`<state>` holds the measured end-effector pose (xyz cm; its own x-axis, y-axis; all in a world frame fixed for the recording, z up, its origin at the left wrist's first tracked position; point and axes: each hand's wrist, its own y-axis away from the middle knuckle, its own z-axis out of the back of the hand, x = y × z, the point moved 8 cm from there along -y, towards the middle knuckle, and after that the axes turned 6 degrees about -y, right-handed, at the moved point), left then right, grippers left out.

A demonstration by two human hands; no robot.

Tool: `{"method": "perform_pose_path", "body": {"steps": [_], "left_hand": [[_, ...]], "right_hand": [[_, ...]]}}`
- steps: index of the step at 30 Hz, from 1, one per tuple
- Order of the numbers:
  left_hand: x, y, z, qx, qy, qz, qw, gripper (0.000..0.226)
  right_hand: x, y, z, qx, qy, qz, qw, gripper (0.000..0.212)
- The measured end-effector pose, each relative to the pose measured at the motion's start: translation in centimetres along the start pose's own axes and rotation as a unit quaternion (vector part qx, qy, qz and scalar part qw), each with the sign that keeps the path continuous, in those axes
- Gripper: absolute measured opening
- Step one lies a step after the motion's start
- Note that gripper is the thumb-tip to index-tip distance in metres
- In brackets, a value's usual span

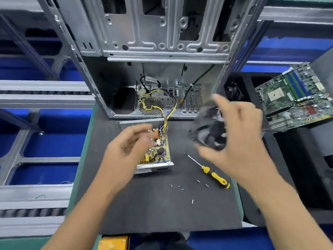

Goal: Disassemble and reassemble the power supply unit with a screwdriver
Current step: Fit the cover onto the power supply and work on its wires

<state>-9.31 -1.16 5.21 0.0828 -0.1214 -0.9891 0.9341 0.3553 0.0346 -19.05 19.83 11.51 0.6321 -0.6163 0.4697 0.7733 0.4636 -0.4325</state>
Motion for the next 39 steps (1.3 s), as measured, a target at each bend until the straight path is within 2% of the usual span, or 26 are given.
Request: {"method": "perform_pose_path", "body": {"steps": [2, 3, 5, 6, 7, 9, 11, 13, 16, 18, 22, 25, 27, 29, 32, 36, 39], "left_hand": [[-1.3, -0.8, -2.2, 0.071, 0.041, 0.003, 0.997, 0.051], [-1.6, -1.0, -2.5, 0.077, 0.041, 0.0, 0.996, 0.052], [-1.5, -1.6, -1.4, 0.046, 0.022, 0.003, 0.999, 0.043], [-1.1, -1.6, -0.4, 0.033, 0.022, 0.012, 0.999, 0.038], [-0.4, -1.6, 0.6, 0.029, 0.027, 0.026, 0.999, 0.035], [1.2, -1.3, 2.7, 0.034, 0.026, 0.054, 0.998, 0.032], [2.6, -1.0, 4.3, 0.038, 0.002, 0.068, 0.997, 0.031], [3.5, -0.8, 5.3, 0.046, -0.025, 0.07, 0.996, 0.031], [4.5, -0.9, 5.9, 0.06, -0.054, 0.063, 0.995, 0.029], [5.2, -1.1, 6.0, 0.07, -0.049, 0.065, 0.994, 0.03], [6.9, -1.0, 5.8, 0.103, -0.064, 0.075, 0.99, 0.036], [7.9, -0.9, 5.8, 0.114, -0.142, 0.079, 0.98, 0.036], [8.1, -0.8, 6.0, 0.11, -0.201, 0.07, 0.971, 0.04], [8.0, -0.6, 6.1, 0.119, -0.244, 0.043, 0.962, 0.05], [7.5, 0.3, 4.8, 0.156, -0.337, -0.05, 0.927, 0.063], [7.1, 1.1, 3.6, 0.132, -0.409, -0.13, 0.893, 0.05], [7.1, 1.2, 3.1, 0.125, -0.416, -0.13, 0.891, 0.044]], "right_hand": [[4.1, -0.2, -2.3, 0.051, -0.018, 0.086, 0.995, 0.096], [5.5, -0.1, -3.6, 0.083, -0.027, 0.109, 0.99, 0.101], [6.6, -0.1, -6.0, 0.175, -0.062, 0.109, 0.976, 0.116], [6.5, -0.2, -6.6, 0.212, -0.1, 0.082, 0.969, 0.117], [6.0, -0.5, -7.0, 0.228, -0.149, 0.041, 0.961, 0.107], [4.6, -1.3, -7.4, 0.223, -0.234, -0.035, 0.946, 0.068], [3.9, -1.9, -8.7, 0.25, -0.252, -0.079, 0.931, 0.032], [3.7, -2.0, -10.5, 0.282, -0.277, -0.118, 0.911, 0.017], [4.2, -2.1, -12.6, 0.3, -0.319, -0.154, 0.886, 0.019], [4.4, -2.2, -13.8, 0.326, -0.285, -0.13, 0.892, 0.025], [3.9, -1.5, -15.5, 0.383, -0.217, -0.121, 0.889, 0.011], [3.5, -1.2, -16.0, 0.381, -0.181, -0.108, 0.9, 0.018], [3.3, -0.7, -16.3, 0.377, -0.168, -0.104, 0.905, 0.015], [3.3, 0.0, -16.8, 0.374, -0.172, -0.109, 0.905, 0.008], [3.4, 1.1, -17.5, 0.386, -0.166, -0.102, 0.902, 0.007], [2.9, 1.6, -17.6, 0.438, -0.157, -0.106, 0.879, 0.015], [1.2, 0.5, -15.2, 0.386, -0.152, -0.114, 0.903, 0.011]]}}
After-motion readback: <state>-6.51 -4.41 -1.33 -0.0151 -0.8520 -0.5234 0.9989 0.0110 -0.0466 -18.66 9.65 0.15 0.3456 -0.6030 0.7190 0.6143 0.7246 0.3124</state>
